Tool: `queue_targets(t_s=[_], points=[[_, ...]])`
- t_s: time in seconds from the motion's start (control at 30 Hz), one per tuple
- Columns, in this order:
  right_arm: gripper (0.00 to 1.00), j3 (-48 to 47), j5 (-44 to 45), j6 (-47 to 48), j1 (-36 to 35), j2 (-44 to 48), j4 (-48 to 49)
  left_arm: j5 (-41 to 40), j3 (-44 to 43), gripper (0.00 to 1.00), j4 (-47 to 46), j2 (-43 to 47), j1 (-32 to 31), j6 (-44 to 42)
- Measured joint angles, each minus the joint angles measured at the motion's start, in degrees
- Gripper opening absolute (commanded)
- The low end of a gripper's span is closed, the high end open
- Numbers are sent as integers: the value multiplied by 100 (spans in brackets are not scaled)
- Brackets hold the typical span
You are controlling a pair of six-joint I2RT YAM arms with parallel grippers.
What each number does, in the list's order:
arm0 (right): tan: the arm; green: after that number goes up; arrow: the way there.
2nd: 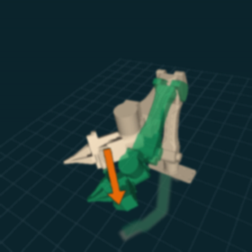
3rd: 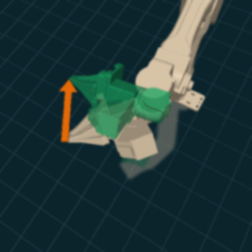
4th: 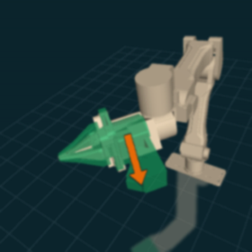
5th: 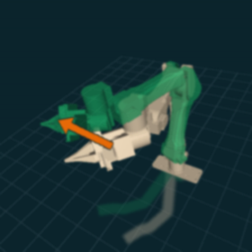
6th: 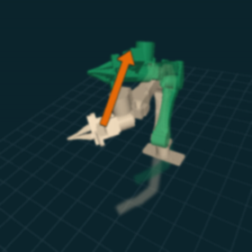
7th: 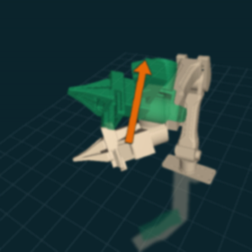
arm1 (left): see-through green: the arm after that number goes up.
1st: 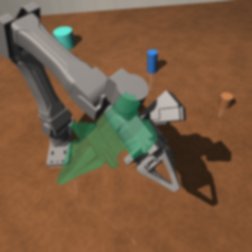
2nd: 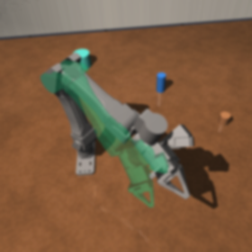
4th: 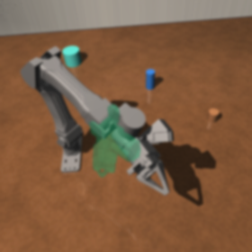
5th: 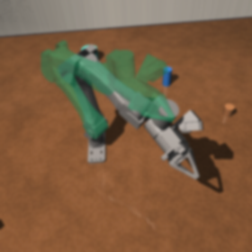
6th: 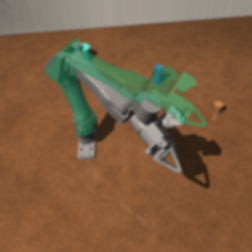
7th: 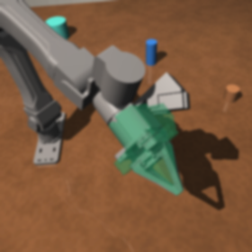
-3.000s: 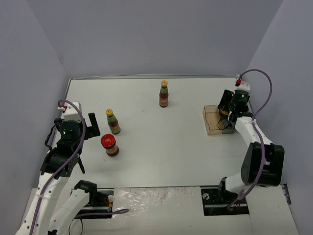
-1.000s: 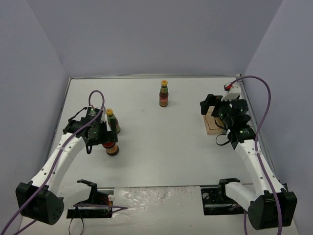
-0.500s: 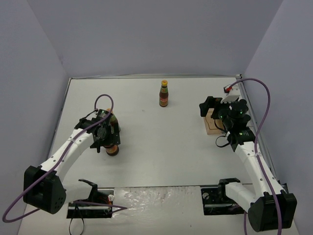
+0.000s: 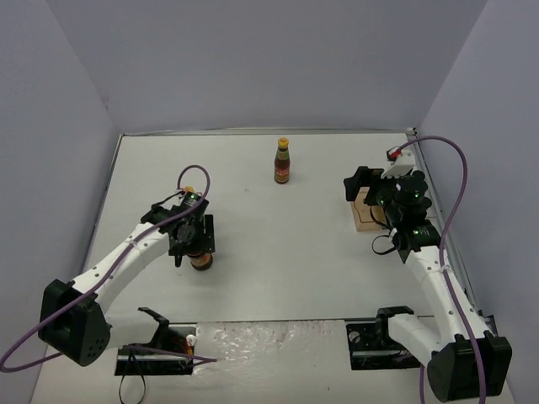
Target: Organize the condiment bottles
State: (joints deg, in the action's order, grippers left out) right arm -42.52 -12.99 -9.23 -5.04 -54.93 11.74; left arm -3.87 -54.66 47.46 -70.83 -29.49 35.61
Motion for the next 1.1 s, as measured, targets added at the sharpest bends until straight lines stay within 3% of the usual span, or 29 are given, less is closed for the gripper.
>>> queue_targets(t_s=[0.23,0.63,0.77,0.9,0.93,1.0,1.1], points=[[100,0,-88,-42,-1,116,-108,84,-1694,0,256,-1243,-985,59],[100,85,-125,-172,-102,884,-400,279,-5014,3,-103,-4480,-1126,-593],[100,156,-125,-171,-146,928,-488,343,-5642,23,-59,-5010,-1173,-721],[100,191,-125,-162,-200,919,-611,368,-5730,77,-18,-5069,-1203,-783],[100,192,-125,-158,-210,914,-623,371,-5730,86,-3,-5069,-1203,-791],[100,192,-129,-136,-219,887,-626,391,-5730,96,20,-5069,-1203,-795],[100,192,-150,-105,-240,825,-641,389,-5736,97,38,-5063,-1203,-802]])
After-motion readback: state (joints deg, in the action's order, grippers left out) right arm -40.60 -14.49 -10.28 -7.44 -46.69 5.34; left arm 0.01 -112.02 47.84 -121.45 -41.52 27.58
